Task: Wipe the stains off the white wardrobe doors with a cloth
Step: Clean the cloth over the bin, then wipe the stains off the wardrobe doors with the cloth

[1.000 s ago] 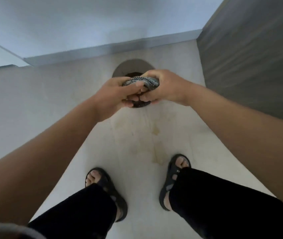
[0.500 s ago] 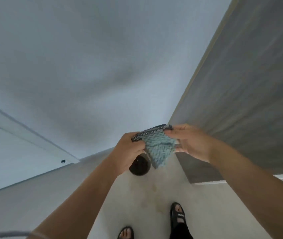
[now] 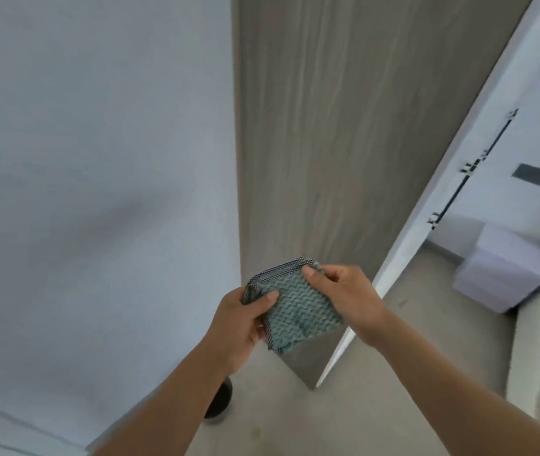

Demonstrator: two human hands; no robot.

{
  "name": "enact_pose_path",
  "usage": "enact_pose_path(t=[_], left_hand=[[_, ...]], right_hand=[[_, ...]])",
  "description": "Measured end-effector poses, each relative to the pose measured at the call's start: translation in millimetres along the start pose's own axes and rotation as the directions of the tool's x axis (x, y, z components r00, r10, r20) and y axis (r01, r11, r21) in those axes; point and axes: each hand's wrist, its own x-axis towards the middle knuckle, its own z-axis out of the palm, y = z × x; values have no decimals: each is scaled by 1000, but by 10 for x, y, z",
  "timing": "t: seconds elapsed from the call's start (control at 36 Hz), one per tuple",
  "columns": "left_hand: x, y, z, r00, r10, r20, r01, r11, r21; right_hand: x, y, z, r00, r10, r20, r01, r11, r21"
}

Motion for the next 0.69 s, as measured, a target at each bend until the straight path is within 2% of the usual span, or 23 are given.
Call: enact_pose_path(t=[0.14,0.22,0.25,0.39,0.47,0.56,0.69], left_hand=[[-42,-304,1000,997,-58,49,60,997,-45],[-43,-553,1630,993,-47,106,48,999,-3],[-40,-551,1633,991,-46,124,46,999,4],[-86,-745,2294,985,-17,173,-16,982,187],[-97,-871,2555,987,1,163,-62,930,363],[-8,-1004,2807,992,-20,126,-42,881,470],[365,-1111,3130,996,-66,63,32,899,436]], right_hand=[[-468,355,-821,983,-42,-177,67,988,139],[-770,601,-1544,994,-61,-91,80,972,222],[-779,631,-1609,997,-70,-45,78,972,220],[-1023,905,-2384,990,-132,60,115,966,232],[-1101,963,-2630,983,-161,87,137,964,228],[-1077,1043,-2887,986,-150,70,134,972,191],[-812,1226,-3307,988,-100,115,81,984,160]])
